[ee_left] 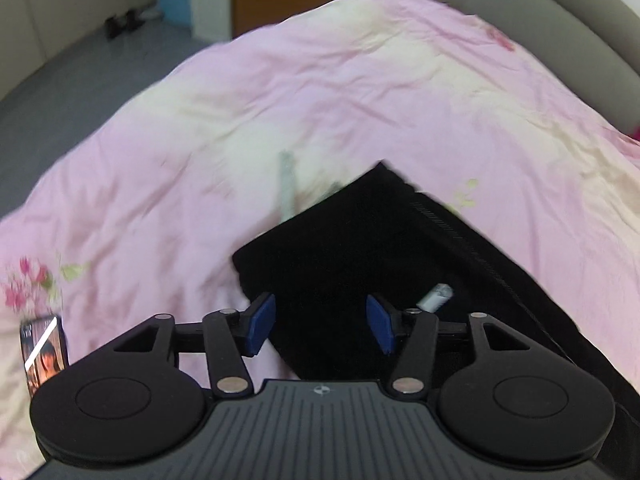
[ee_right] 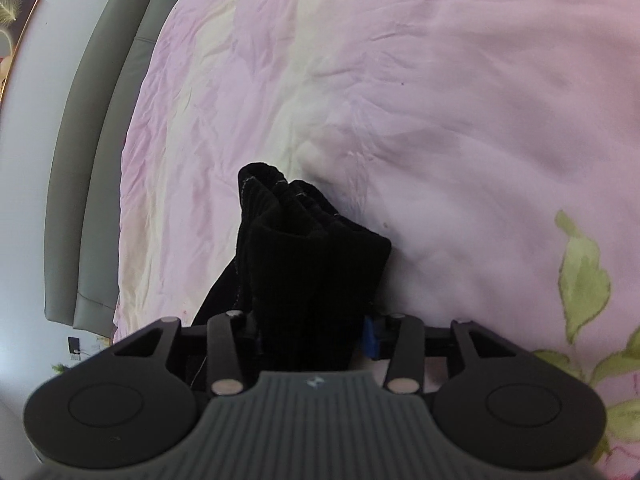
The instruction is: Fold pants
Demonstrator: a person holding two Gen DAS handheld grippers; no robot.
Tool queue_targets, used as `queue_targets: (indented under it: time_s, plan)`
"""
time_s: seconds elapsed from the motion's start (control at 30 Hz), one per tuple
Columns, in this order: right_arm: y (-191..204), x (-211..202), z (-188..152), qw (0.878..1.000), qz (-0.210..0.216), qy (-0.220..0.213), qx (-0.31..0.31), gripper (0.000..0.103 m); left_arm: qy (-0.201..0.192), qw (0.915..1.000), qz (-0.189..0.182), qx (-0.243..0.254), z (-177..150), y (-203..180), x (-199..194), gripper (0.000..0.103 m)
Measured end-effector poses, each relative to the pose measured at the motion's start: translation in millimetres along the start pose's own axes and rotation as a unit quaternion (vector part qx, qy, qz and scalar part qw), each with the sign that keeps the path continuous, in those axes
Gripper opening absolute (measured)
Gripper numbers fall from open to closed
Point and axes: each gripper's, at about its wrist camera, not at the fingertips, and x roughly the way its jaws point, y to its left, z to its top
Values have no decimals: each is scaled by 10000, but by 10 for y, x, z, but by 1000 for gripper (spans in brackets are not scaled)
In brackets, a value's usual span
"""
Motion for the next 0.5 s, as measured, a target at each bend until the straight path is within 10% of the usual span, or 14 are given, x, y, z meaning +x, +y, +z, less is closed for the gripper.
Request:
queue_targets:
  time_s: [0.23,0.5]
  plan:
    - [320,-137,-7,9963,85,-112,-846,21,13,9734,-1359,1844,-261,-1236,-331,49]
    - [1235,-512,-82,9792,207,-388,-1979,19,506,8695,-2779,4051,-1668,-2929,-77,29]
